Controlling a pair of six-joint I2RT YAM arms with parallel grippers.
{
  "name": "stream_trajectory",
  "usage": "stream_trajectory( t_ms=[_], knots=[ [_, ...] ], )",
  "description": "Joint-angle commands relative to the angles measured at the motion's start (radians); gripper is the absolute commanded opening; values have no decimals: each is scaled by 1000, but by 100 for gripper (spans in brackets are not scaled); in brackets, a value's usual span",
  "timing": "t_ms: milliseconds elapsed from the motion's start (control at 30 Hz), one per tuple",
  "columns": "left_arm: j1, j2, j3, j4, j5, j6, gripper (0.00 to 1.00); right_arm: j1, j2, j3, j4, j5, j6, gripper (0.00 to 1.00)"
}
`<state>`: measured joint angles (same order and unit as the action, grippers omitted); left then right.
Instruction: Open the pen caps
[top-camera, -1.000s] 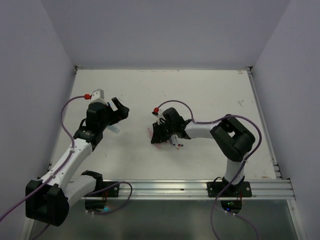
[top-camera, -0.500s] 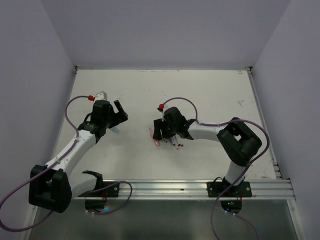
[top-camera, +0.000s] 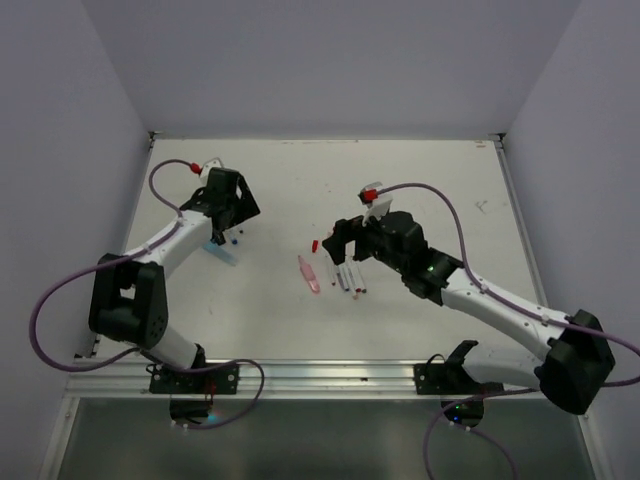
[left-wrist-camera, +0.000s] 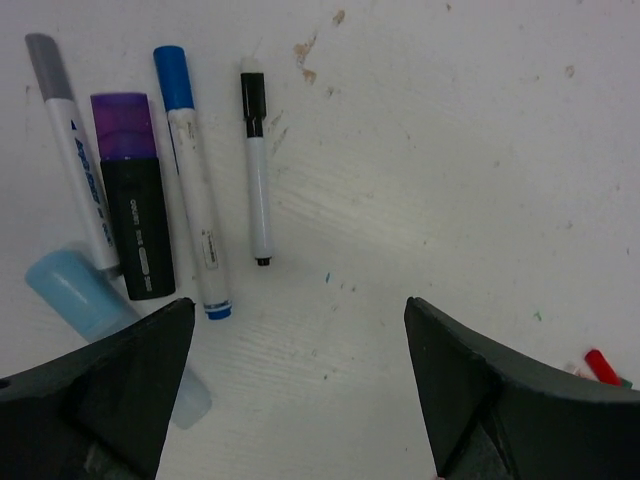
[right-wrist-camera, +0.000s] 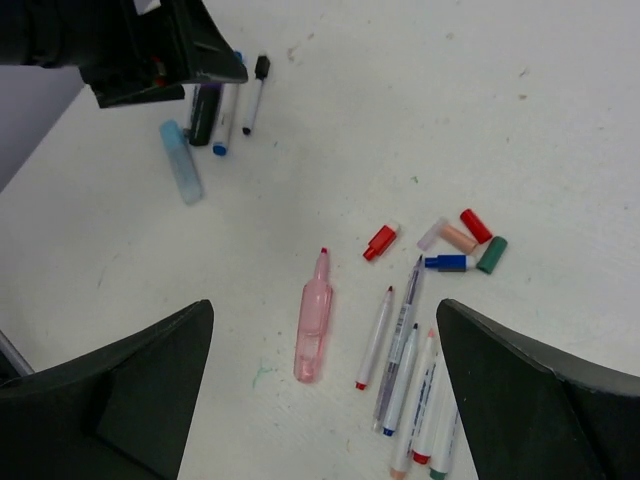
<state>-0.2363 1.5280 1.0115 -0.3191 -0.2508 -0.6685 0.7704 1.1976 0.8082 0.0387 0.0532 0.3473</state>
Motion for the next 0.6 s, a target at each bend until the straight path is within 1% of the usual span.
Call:
stream_trajectory(
  t_ms=[0,67,100,133,200,300,333,433,567],
  knots=[
    [5,107,113,-31,-99,6,87,-2,-119,-59,55,117,-33,99],
    [9,159,179,-44,-114,10,83,-2,-174,-78,52,140,-42,98],
    [11,209,202,-63,-117,12,82,-3,-187,-79,47,146,-50,99],
    [18,233,244,-72,-125,12,80,-3,-194,-78,32,151,-54,99],
    [26,297,281,-87,-130,15,78,-3,-207,-76,17,151,-62,98],
    [51,375,352,-118,-128,21,72,-3,-204,-84,15,145,-60,98],
    [57,394,384,-126,-134,23,69,-2,-201,-86,15,142,-62,99],
    [80,454,429,-135,-124,27,63,-3,-188,-93,17,139,-64,99],
    [101,523,472,-136,-96,35,58,-3,-179,-104,35,109,-68,98]
  ],
)
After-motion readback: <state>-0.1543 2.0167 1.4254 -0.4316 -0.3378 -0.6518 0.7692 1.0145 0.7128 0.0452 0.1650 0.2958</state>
